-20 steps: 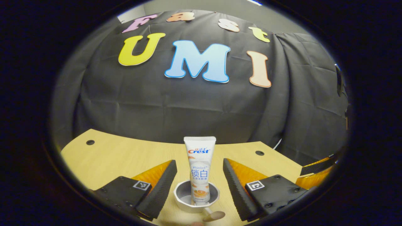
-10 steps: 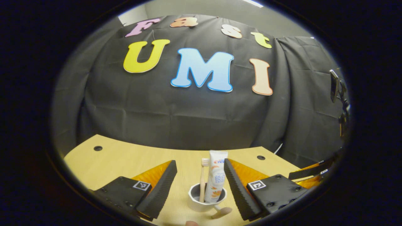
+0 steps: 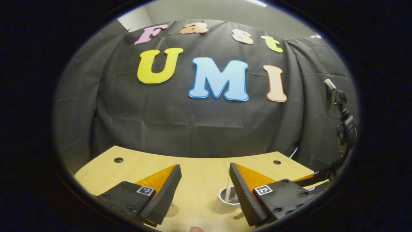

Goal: Put the toothbrush and toothpaste on the desktop into the cup, then pick up the cup and place it on the coaster on the desktop.

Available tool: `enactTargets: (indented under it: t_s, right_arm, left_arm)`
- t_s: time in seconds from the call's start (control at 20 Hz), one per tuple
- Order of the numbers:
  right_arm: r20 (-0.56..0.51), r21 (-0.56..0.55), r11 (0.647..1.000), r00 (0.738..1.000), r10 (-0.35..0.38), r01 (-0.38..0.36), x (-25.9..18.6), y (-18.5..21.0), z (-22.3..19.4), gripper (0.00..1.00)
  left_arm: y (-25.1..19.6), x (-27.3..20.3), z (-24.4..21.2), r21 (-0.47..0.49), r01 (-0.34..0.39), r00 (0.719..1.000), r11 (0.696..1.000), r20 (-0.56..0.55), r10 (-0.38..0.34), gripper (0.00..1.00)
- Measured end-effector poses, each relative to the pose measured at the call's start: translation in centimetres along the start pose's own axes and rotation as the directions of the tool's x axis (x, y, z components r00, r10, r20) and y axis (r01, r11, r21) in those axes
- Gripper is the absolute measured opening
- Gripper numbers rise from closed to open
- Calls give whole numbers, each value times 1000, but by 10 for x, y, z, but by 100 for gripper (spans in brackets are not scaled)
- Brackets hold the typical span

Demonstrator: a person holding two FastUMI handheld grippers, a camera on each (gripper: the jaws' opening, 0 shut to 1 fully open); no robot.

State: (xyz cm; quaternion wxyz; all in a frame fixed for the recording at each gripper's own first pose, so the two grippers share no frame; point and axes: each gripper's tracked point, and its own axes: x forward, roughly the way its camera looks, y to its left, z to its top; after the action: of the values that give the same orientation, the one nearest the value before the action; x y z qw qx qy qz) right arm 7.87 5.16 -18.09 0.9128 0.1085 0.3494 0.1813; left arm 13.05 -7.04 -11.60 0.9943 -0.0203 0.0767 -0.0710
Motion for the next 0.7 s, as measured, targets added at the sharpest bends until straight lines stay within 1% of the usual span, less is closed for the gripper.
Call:
enactTargets:
  t_s: [0.25,0.3,0.35,0.4,0.45,0.5,0.7]
  right_arm:
    - [-70,-28,1000,998,6,-8,20,15,-10,93]
    - [-90,-34,999,996,4,-7,24,17,-13,93]
    - [-120,-42,999,993,-1,-4,28,19,-19,93]
    - [-148,-52,999,989,-2,-6,33,21,-23,93]
    - [-178,-59,998,984,-10,-1,37,22,-28,93]
    - [-201,-63,998,979,-15,3,40,23,-31,93]
    - [-293,-74,997,954,-58,38,56,20,-43,93]
  left_arm:
    - [29,-14,4,-20,-43,999,999,-4,43,96]
    - [35,-18,4,-26,-51,999,998,-8,51,100]
    - [40,-22,4,-29,-62,998,998,-10,61,96]
    - [46,-25,5,-29,-70,997,997,-13,70,100]
    - [50,-29,5,-29,-76,997,997,-14,76,92]
    - [54,-32,5,-28,-83,996,996,-14,83,96]
    - [68,-40,8,-26,-102,995,994,-19,101,96]
